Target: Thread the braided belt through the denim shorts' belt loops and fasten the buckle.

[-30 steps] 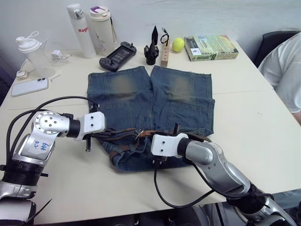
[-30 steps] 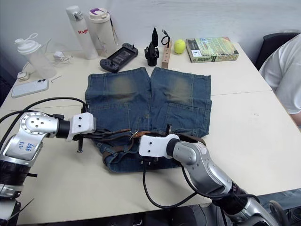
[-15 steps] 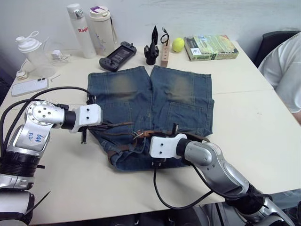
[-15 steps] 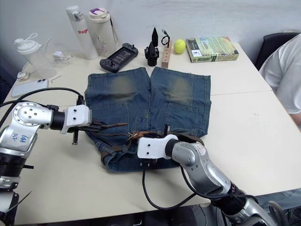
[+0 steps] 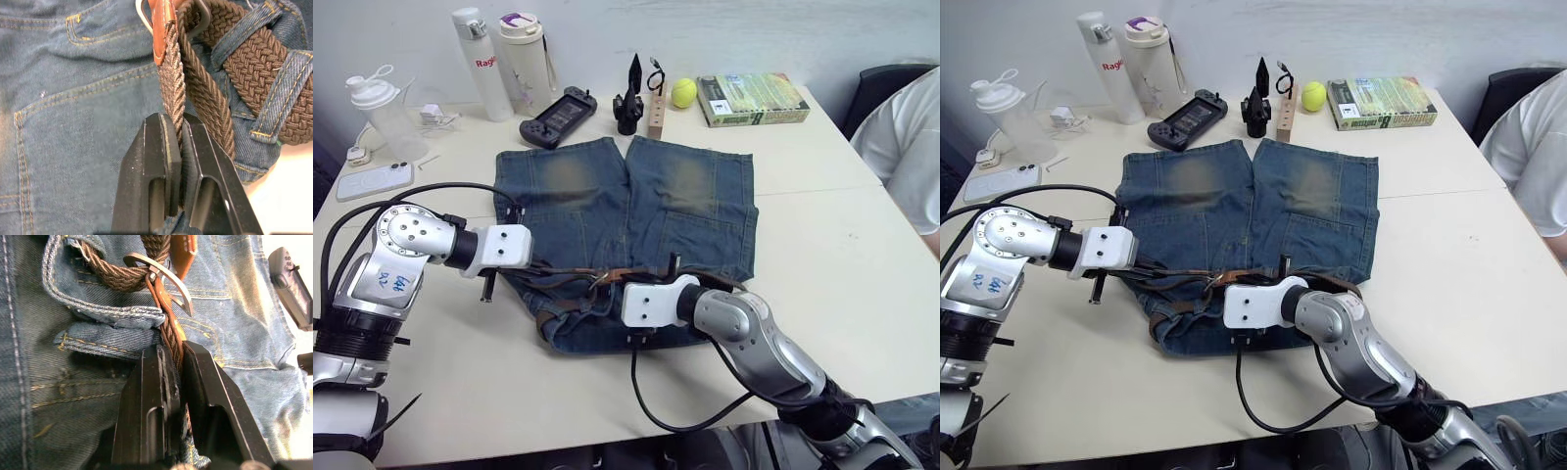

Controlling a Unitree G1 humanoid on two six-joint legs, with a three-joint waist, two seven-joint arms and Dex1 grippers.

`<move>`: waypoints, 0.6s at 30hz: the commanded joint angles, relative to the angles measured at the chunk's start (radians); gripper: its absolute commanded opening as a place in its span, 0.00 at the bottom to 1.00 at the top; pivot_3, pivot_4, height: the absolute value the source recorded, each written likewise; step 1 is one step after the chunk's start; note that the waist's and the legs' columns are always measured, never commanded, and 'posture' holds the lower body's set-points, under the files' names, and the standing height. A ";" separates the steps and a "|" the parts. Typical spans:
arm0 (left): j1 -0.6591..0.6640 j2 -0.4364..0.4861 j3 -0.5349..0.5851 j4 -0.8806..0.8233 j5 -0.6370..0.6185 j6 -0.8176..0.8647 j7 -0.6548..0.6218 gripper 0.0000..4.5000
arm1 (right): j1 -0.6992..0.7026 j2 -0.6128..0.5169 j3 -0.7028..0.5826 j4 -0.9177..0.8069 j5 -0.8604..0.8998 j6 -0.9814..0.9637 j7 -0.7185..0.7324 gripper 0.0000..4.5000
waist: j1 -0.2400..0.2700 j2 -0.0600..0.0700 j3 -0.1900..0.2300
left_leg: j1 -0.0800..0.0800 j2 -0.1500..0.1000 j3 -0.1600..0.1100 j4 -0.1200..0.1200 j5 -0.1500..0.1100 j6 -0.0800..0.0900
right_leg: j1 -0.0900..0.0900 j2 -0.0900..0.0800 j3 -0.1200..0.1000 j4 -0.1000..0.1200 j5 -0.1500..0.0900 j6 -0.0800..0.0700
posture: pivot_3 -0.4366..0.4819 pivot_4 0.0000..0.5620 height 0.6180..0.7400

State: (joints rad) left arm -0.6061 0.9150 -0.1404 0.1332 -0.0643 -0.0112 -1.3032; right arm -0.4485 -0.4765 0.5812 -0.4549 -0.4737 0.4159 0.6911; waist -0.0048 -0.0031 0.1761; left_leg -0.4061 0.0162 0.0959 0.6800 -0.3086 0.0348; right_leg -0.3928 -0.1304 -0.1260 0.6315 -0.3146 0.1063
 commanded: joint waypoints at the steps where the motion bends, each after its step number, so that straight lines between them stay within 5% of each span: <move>1: -0.023 0.013 -0.006 0.011 0.019 -0.034 -0.013 0.00 | -0.033 0.015 -0.009 -0.001 -0.014 -0.040 0.007 0.00 | 0.000 0.000 0.000 | 0.000 0.000 0.000 0.000 0.000 0.000 | 0.000 0.000 0.000 0.000 0.000 0.000 | 0.48 0.27 0.84; 18: -0.075 -0.063 -0.056 0.056 0.089 -0.141 0.035 0.00 | -0.128 0.042 0.006 0.090 0.001 -0.196 0.119 0.00 | -0.001 0.000 0.000 | 0.000 0.000 0.000 0.001 0.000 0.000 | 0.000 0.000 0.000 0.002 0.000 0.000 | 0.48 0.27 0.84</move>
State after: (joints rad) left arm -0.6632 0.8738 -0.1980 0.2107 0.0255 -0.1420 -1.2929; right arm -0.5630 -0.4653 0.5831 -0.3343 -0.4836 0.2568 0.8095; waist -0.0059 -0.0033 0.1762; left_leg -0.4060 0.0161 0.0963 0.6810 -0.3086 0.0349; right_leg -0.3932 -0.1305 -0.1261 0.6337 -0.3146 0.1064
